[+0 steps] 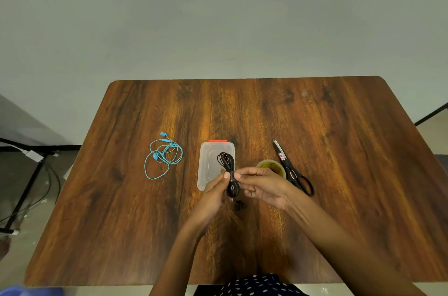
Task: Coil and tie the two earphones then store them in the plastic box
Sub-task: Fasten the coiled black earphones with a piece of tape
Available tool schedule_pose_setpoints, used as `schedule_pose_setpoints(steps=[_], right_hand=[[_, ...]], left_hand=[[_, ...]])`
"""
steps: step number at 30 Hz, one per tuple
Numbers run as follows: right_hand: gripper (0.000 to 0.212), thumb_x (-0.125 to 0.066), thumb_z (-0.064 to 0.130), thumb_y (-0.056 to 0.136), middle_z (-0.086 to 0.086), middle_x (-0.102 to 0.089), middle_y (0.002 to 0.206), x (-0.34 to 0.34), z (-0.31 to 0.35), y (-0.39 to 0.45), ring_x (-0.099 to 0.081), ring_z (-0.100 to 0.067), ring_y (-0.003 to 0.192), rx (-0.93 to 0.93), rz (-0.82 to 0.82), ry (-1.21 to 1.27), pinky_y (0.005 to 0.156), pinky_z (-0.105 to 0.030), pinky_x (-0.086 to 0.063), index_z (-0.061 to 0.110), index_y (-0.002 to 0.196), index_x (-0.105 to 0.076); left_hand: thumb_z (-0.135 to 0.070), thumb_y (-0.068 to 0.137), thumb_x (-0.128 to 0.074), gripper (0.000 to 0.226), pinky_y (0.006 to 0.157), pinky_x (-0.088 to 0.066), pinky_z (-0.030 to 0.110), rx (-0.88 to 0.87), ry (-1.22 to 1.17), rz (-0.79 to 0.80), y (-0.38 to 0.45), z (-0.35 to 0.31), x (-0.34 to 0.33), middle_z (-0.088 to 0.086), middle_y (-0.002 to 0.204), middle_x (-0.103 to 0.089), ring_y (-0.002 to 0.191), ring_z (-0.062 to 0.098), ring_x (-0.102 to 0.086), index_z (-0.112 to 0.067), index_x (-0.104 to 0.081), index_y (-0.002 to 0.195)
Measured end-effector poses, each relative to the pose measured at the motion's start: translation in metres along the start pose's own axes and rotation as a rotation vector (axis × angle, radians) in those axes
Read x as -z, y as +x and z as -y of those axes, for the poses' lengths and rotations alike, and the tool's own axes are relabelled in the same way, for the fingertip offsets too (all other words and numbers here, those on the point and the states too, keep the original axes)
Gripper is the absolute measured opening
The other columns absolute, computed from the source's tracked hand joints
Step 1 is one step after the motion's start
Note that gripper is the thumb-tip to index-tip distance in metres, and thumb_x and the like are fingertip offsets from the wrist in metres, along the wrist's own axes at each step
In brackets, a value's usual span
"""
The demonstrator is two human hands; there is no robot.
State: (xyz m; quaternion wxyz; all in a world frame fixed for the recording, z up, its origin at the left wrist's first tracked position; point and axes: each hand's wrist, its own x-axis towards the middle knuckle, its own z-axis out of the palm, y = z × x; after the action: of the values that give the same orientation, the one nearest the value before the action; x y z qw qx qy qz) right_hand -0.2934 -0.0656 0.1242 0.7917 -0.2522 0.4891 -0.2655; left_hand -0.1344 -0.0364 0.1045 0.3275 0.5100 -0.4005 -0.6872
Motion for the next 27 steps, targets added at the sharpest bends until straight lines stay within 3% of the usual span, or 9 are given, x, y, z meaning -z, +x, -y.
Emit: schedule_pose_setpoints(steps=[3,5,7,9,11,13,15,17,27], right_hand=[[0.023,-0.074,0.012,0.072,0.001,-0.07,0.07,0.001,-0.001,-0.001,-0.063,-0.005,0.061,-0.012,-0.026,0.003,0.057,-0.016,-0.045,0.008,0.094,-0.069],[0.018,-0.073,0.009,0.075,0.002,-0.071,0.069,0.0,-0.001,0.0,-0.064,-0.004,0.06,-0.011,-0.05,-0.006,0.056,-0.016,-0.044,0.007,0.093,-0.069],[0.017,-0.076,0.011,0.072,0.0,-0.071,0.07,-0.001,-0.001,0.0,-0.064,-0.005,0.061,-0.003,-0.065,-0.005,0.057,-0.017,-0.043,0.01,0.088,-0.071],[0.021,-0.079,0.014,0.065,-0.002,-0.07,0.072,-0.002,-0.001,0.0,-0.06,-0.007,0.063,0.02,-0.079,-0.007,0.057,-0.018,-0.043,0.011,0.085,-0.073],[0.022,-0.077,0.011,0.071,0.0,-0.07,0.069,-0.004,-0.002,-0.001,-0.061,-0.005,0.06,0.049,-0.113,-0.004,0.058,-0.018,-0.043,0.007,0.092,-0.072],[0.023,-0.075,0.009,0.075,0.001,-0.072,0.069,-0.005,-0.005,0.0,-0.065,-0.004,0.062,0.097,-0.163,-0.018,0.061,-0.019,-0.044,0.003,0.097,-0.071],[0.022,-0.077,0.012,0.074,0.0,-0.073,0.074,-0.007,-0.008,0.001,-0.068,-0.005,0.068,0.159,-0.213,-0.072,0.063,-0.019,-0.043,0.005,0.094,-0.072],[0.018,-0.078,0.012,0.074,-0.003,-0.074,0.078,-0.009,-0.011,0.0,-0.069,-0.006,0.071,0.234,-0.256,-0.126,0.063,-0.019,-0.044,0.006,0.091,-0.075],[0.021,-0.08,0.008,0.071,-0.009,-0.074,0.076,-0.014,-0.016,-0.005,-0.068,-0.008,0.065,0.349,-0.316,-0.157,0.055,-0.014,-0.047,-0.002,0.088,-0.073]], left_hand=[[-0.063,0.087,-0.04,0.048,0.117,-0.021,0.047,-0.034,0.132,0.014,0.001,0.0,0.0,0.004,0.152,-0.035,0.144,0.02,-0.023,-0.037,-0.054,0.125],[-0.043,0.098,-0.032,0.032,0.119,-0.005,0.037,-0.068,0.222,0.004,0.001,-0.003,-0.001,0.002,0.157,-0.017,0.147,0.016,0.002,-0.038,-0.051,0.123],[-0.033,0.101,-0.026,0.039,0.115,-0.002,0.027,-0.077,0.308,-0.001,0.002,-0.003,0.0,-0.004,0.155,0.004,0.143,0.012,0.018,-0.027,-0.039,0.138],[-0.041,0.1,-0.026,0.049,0.117,-0.005,0.033,-0.07,0.369,-0.007,0.003,-0.002,0.002,-0.004,0.155,0.004,0.145,0.014,0.009,-0.023,-0.027,0.147],[-0.044,0.097,-0.031,0.049,0.114,-0.026,0.033,-0.112,0.384,-0.04,0.003,-0.003,0.003,0.002,0.151,-0.03,0.141,0.015,-0.027,-0.02,-0.045,0.138],[-0.035,0.093,-0.047,0.029,0.087,-0.048,0.025,-0.217,0.314,-0.179,0.001,-0.006,0.0,-0.001,0.11,-0.068,0.106,0.009,-0.061,-0.017,-0.065,0.109],[-0.016,0.088,-0.063,0.008,0.068,-0.051,0.019,-0.275,0.211,-0.382,-0.001,-0.009,-0.002,-0.001,0.086,-0.072,0.082,0.011,-0.067,-0.015,-0.071,0.09],[-0.006,0.084,-0.067,0.008,0.061,-0.053,0.019,-0.271,0.062,-0.414,-0.004,-0.01,-0.002,0.011,0.081,-0.074,0.076,0.019,-0.069,-0.006,-0.073,0.088],[-0.009,0.08,-0.069,0.011,0.079,-0.057,0.027,-0.002,-0.267,-0.291,-0.002,-0.006,0.004,0.017,0.093,-0.074,0.091,0.028,-0.07,-0.005,-0.075,0.089]])
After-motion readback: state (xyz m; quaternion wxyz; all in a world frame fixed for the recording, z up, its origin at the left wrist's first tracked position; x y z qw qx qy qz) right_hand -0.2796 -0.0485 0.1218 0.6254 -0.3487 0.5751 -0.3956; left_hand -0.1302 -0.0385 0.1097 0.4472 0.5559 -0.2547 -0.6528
